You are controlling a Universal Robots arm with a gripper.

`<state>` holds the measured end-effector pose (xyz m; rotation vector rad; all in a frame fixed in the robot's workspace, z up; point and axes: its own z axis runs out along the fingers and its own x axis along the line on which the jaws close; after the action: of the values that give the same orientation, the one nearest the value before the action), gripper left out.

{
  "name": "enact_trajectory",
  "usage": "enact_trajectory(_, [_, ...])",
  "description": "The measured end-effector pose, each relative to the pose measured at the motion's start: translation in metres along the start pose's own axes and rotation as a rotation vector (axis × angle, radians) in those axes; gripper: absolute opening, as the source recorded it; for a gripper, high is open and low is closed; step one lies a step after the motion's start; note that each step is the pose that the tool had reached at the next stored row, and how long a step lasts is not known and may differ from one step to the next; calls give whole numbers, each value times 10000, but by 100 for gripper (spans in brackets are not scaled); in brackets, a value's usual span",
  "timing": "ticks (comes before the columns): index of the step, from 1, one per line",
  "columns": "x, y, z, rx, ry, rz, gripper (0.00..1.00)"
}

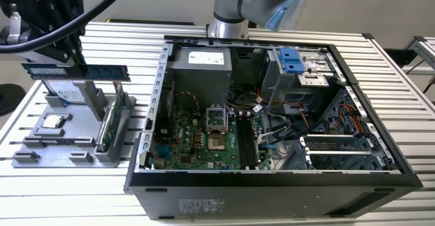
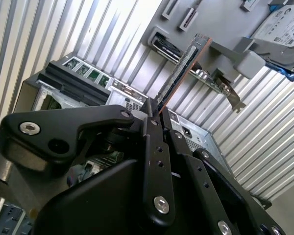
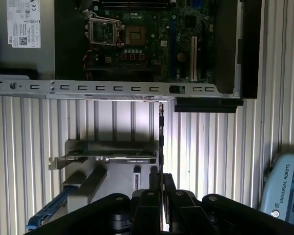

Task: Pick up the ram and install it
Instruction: 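Pick up the ram and move it above insertion slot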

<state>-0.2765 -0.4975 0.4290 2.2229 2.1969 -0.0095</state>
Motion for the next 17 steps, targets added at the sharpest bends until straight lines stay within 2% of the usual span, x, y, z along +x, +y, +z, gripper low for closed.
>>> enact_trajectory(17, [5,274,56,0,-19,-1,0])
